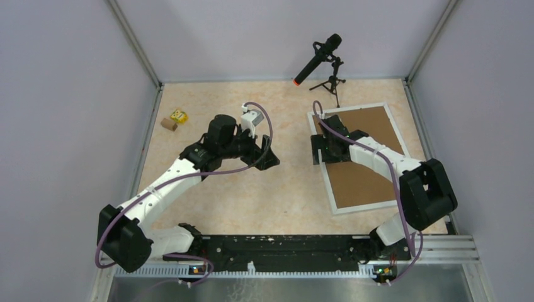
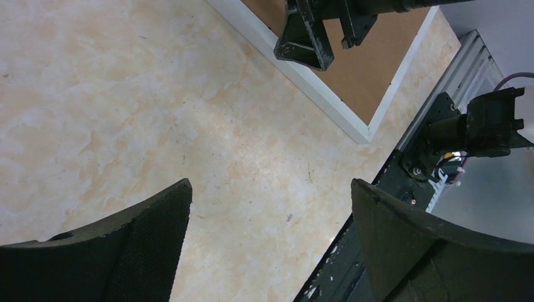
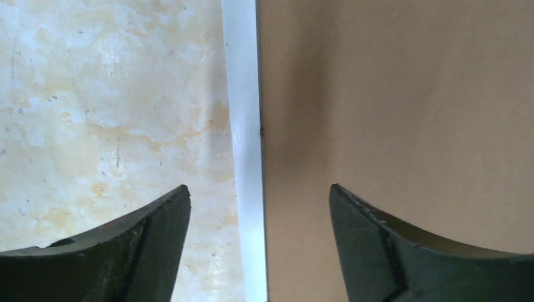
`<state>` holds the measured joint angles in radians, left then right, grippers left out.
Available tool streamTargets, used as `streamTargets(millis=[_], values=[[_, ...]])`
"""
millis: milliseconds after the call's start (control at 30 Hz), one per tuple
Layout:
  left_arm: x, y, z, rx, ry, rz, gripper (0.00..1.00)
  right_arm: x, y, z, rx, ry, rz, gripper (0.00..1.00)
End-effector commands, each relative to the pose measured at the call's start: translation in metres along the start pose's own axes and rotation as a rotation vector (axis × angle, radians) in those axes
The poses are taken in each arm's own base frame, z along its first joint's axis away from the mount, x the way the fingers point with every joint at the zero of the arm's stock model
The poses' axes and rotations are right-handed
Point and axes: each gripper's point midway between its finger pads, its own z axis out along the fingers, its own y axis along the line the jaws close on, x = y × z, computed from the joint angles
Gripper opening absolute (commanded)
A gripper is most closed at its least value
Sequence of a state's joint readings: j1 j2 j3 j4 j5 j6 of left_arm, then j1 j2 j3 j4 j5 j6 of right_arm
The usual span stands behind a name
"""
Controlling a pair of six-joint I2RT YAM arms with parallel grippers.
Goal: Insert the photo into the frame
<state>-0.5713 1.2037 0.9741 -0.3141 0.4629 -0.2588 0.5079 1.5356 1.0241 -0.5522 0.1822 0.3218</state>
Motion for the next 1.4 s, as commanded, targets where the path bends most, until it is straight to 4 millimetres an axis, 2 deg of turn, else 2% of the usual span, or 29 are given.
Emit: streamTargets(millis=[0, 167, 267, 533, 633, 767, 933, 1100, 1200, 1233, 1300, 1367], values=[[-0.008, -0.002, 0.002, 0.013, -0.038, 0.04, 0.99, 0.0, 0.013, 0.006, -0.046, -0.025, 0.118, 0.72], [-0.006, 0.0, 0.005, 0.011, -0.028, 0.033, 0.98, 0.01, 0.014, 0.016, 0.002, -0.015, 0.102, 0.6], [-0.006, 0.0, 0.005, 0.008, -0.029, 0.034, 0.99, 0.015, 0.016, 0.021, 0.019, -0.008, 0.099, 0.48], [-0.005, 0.005, 0.005, -0.016, -0.037, 0.04, 0.98, 0.026, 0.019, 0.033, 0.071, -0.011, 0.099, 0.47], [-0.004, 0.012, 0.007, -0.044, -0.037, 0.043, 0.98, 0.031, 0.026, 0.037, 0.052, -0.001, 0.104, 0.45], [-0.005, 0.017, 0.008, -0.068, -0.041, 0.037, 0.99, 0.029, 0.058, 0.035, -0.002, -0.025, 0.101, 0.37], [-0.001, 0.037, 0.012, -0.165, -0.047, -0.04, 0.99, 0.02, 0.121, 0.034, -0.145, -0.083, 0.222, 0.35], [-0.008, 0.057, 0.006, -0.283, -0.032, -0.1, 0.98, 0.007, 0.198, 0.038, -0.309, -0.12, 0.253, 0.47], [-0.01, 0.083, -0.013, -0.363, -0.056, -0.177, 0.99, -0.006, 0.247, 0.023, -0.514, -0.131, 0.271, 0.56], [-0.01, 0.095, -0.022, -0.383, -0.072, -0.22, 0.98, -0.01, 0.256, 0.016, -0.566, -0.135, 0.264, 0.59], [-0.008, 0.116, -0.042, -0.391, -0.116, -0.303, 0.98, -0.021, 0.26, -0.002, -0.608, -0.16, 0.224, 0.67], [-0.008, 0.125, -0.052, -0.398, -0.157, -0.339, 0.98, -0.032, 0.245, -0.015, -0.602, -0.185, 0.184, 0.74]])
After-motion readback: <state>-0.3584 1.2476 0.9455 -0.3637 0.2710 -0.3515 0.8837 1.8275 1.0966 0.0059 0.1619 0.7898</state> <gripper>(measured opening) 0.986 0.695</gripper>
